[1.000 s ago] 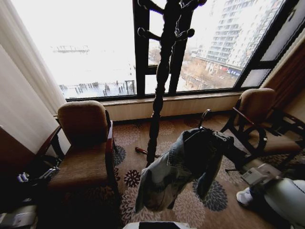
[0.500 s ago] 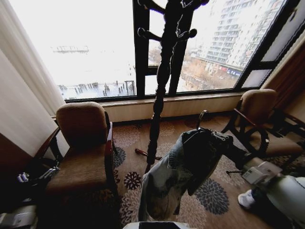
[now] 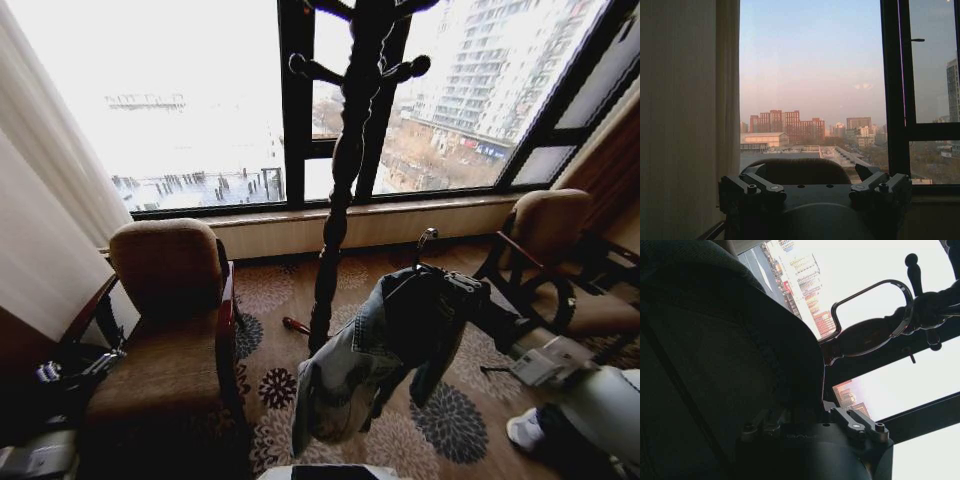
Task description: Pick up the clothes from the bed and hang them on the clothes hanger.
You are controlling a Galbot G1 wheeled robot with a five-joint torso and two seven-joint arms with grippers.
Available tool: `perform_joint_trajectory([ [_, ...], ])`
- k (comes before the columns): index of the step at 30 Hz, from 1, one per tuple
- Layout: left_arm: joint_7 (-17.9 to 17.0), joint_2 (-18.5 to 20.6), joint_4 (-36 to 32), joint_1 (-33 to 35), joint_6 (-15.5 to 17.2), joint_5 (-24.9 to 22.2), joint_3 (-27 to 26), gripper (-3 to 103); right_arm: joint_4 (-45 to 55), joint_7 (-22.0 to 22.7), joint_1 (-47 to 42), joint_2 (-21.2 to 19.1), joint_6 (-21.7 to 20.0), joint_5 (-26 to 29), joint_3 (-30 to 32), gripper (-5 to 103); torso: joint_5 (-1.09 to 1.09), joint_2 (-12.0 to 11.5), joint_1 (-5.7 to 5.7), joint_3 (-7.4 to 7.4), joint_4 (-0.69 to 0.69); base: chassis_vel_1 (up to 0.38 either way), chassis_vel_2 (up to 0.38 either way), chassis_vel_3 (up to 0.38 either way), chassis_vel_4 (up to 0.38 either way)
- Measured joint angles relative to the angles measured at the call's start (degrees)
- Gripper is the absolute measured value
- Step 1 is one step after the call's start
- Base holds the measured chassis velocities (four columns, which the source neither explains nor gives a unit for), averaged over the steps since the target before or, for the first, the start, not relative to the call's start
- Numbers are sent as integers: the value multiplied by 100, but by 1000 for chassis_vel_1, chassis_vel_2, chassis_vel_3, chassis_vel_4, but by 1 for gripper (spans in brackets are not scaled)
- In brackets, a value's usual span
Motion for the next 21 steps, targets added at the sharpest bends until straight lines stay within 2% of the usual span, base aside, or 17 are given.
perform_joint_trajectory([
  [21, 0, 0, 0, 0, 0, 0, 0, 100, -2, 3, 30, 86, -2, -1, -62, 26, 0, 0, -1, 0, -1, -86, 92, 75, -87],
])
